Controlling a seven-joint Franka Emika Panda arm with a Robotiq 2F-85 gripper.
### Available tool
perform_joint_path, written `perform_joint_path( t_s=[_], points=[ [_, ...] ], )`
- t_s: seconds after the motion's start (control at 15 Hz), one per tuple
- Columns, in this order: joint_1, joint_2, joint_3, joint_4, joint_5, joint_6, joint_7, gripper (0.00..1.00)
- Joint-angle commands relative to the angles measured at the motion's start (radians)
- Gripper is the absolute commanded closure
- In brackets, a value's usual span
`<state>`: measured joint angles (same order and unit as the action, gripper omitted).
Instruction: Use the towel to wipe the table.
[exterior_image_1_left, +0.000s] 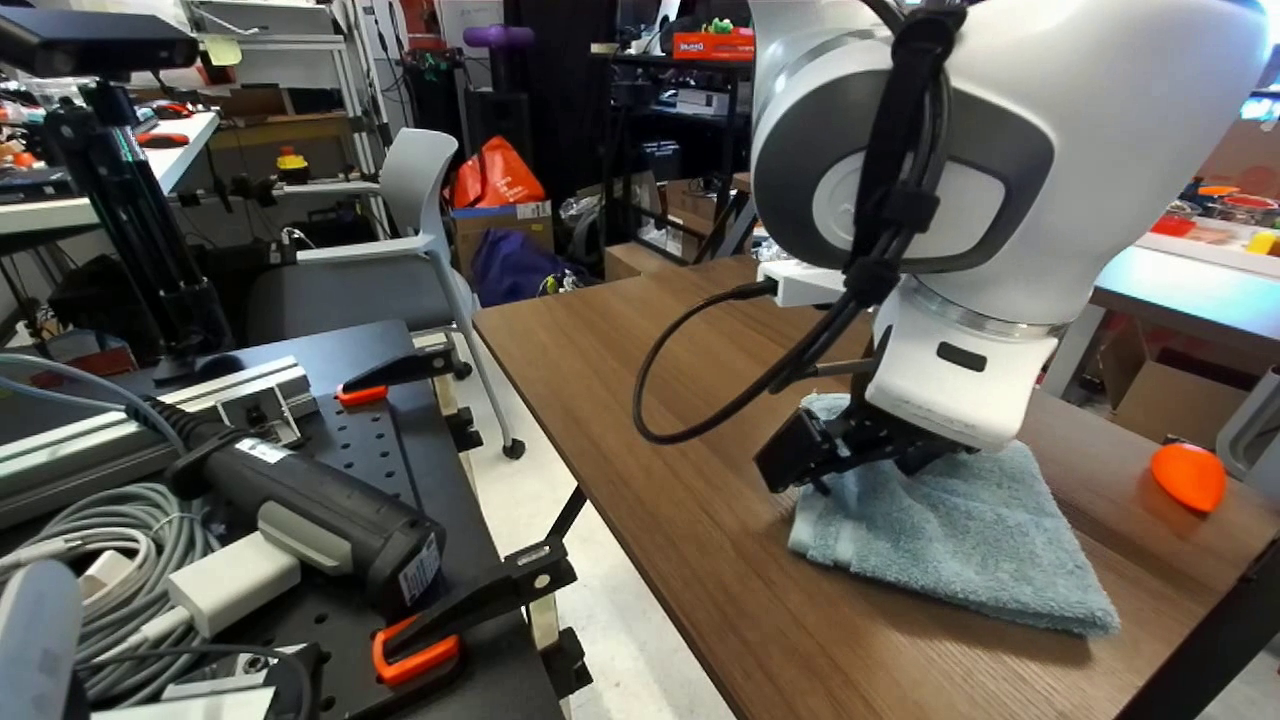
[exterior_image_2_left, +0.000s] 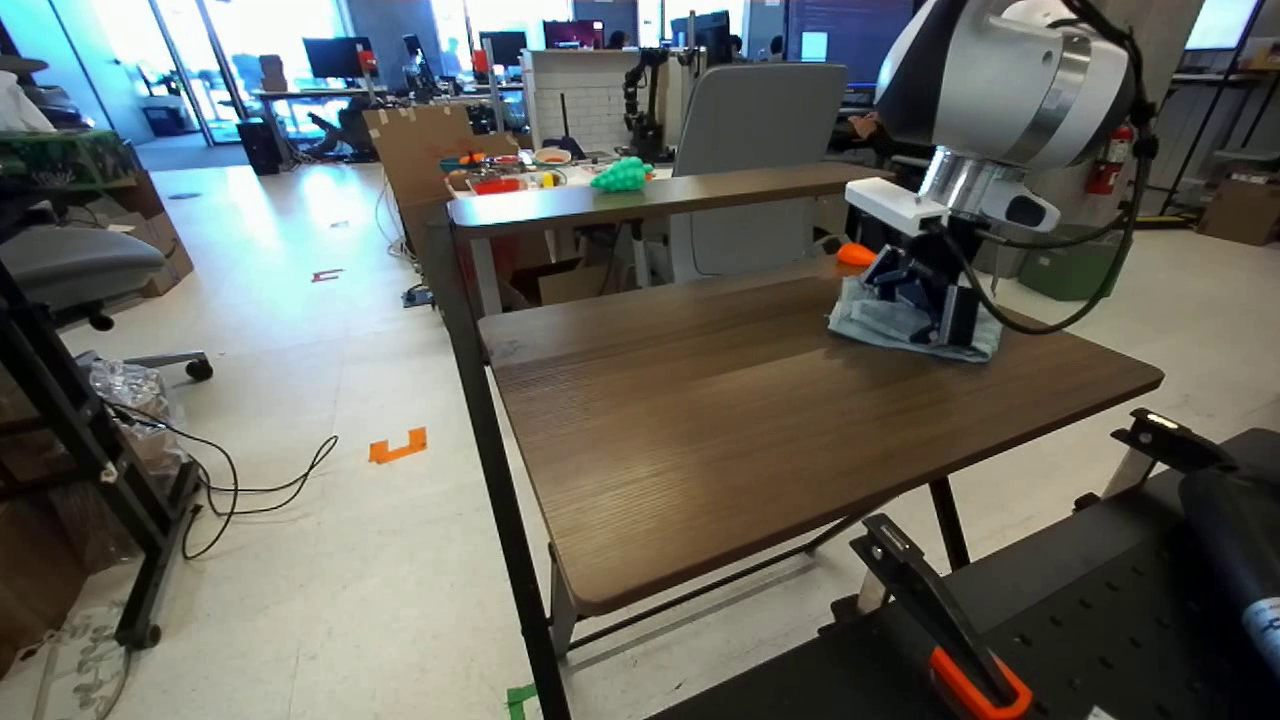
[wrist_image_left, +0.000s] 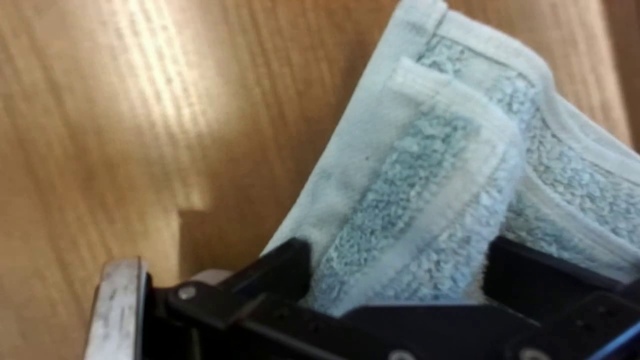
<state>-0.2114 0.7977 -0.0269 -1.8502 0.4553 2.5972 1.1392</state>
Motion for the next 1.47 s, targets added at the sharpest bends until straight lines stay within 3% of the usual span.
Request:
perform_joint_path(
  t_s=[0.0,0.27,0.47,0.67,1.0,1.4],
  points=[
    [0.015,-0.149,-0.042,-0.246,-0.035,-0.034,-0.153,0.00],
    [0.050,-0.313,-0.129,-0.484,-0.133,-0.010,-0.320,0.00],
    [0.081,-0.360,-0.190,-0.542,-0.202,0.009,-0.345,0.00],
    [0.103,-0.326,-0.215,-0.499,-0.203,-0.011,-0.285,0.00],
    [0.109,-0.257,-0.198,-0.438,-0.167,0.017,-0.230,0.00],
    [0.042,-0.074,-0.109,-0.226,0.035,0.122,-0.202,0.00]
  ],
)
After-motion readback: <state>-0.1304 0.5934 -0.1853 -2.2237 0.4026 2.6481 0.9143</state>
